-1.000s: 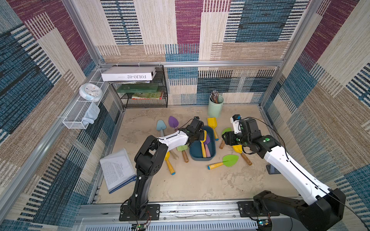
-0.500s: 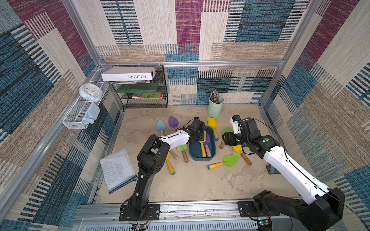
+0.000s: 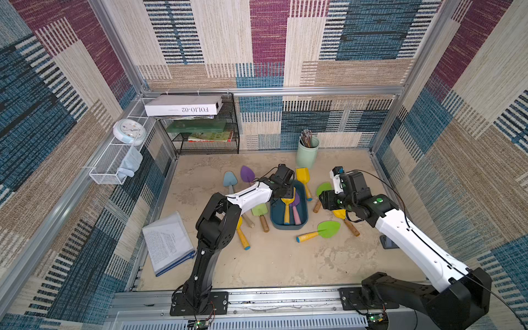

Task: Put the shovel into the storage box
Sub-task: Place the shovel in the storage box, then pick up the shovel from the center of the board.

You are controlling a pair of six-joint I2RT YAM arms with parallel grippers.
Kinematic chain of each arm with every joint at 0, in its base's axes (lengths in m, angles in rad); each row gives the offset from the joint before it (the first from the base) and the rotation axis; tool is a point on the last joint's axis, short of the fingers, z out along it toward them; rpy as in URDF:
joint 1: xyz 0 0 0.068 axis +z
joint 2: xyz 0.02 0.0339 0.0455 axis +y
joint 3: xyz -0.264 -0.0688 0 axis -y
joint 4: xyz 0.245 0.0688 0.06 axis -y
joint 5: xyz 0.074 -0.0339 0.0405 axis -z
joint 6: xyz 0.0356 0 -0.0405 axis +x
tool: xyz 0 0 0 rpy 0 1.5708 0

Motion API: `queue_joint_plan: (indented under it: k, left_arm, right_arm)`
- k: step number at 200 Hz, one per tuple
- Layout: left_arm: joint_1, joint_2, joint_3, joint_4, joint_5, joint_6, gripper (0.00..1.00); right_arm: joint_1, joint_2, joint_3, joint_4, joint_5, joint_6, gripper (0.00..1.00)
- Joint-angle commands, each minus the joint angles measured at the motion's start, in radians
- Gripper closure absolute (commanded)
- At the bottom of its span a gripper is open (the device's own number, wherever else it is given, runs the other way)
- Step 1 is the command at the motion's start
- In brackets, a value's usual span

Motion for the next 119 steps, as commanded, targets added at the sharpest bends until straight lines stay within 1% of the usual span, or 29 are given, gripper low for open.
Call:
queue_joint_plan:
  k: [1,21,33,53,71,87,109,119]
  left_arm:
    - [-0.006,-0.035,0.006,-0.046,-0.024,0.018,0.39]
    - [-0.016,-0.084,-0.019,-0.039,-0.015,0.022,0.38]
    - [-0.021,-0.120,-0.044,-0.023,0.004,0.027,0.38]
    - [-0.028,-0.187,-0.093,0.015,0.051,0.033,0.38]
    - [-0.036,-0.254,-0.139,0.039,0.081,0.045,0.38]
    - [-0.039,-0.318,-0.186,0.061,0.105,0.054,0.36]
    - [-0.039,-0.397,-0.244,0.085,0.148,0.059,0.35]
    - [-0.039,-0.426,-0.266,0.086,0.163,0.063,0.34]
  right_arm:
    - [-0.012,-0.002,-0.010,-0.071,0.082,-0.017,0.31]
    - [-0.047,0.010,-0.031,-0.118,0.107,-0.060,0.33]
    - [-0.072,0.022,-0.051,-0.123,0.109,-0.103,0.36]
    - [-0.116,0.047,-0.054,-0.106,0.052,-0.191,0.37]
    - [-0.127,0.084,-0.063,-0.082,0.105,-0.274,0.37]
    - [-0.165,0.137,-0.043,-0.093,0.095,-0.347,0.37]
    - [-0.181,0.199,-0.041,-0.118,0.115,-0.479,0.39]
    - [-0.192,0.224,-0.032,-0.146,0.123,-0.504,0.39]
